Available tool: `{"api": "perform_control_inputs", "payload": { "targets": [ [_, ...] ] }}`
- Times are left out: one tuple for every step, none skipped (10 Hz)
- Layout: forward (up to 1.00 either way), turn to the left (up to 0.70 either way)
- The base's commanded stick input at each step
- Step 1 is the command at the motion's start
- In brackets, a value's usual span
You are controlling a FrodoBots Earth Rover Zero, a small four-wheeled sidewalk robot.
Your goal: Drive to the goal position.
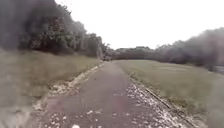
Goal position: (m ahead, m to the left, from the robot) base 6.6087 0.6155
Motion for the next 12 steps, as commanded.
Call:
{"api": "perform_control_inputs", "payload": {
  "targets": [
    [1.0,0.0],
    [1.0,0.0],
    [1.0,0.0],
    [1.0,0.0],
    [1.0,0.0],
    [1.0,0.04],
    [1.0,0.06],
    [1.0,0.07],
    [1.0,0.0],
    [1.0,0.0],
    [1.0,0.0],
    [1.0,0.01]
  ]
}}
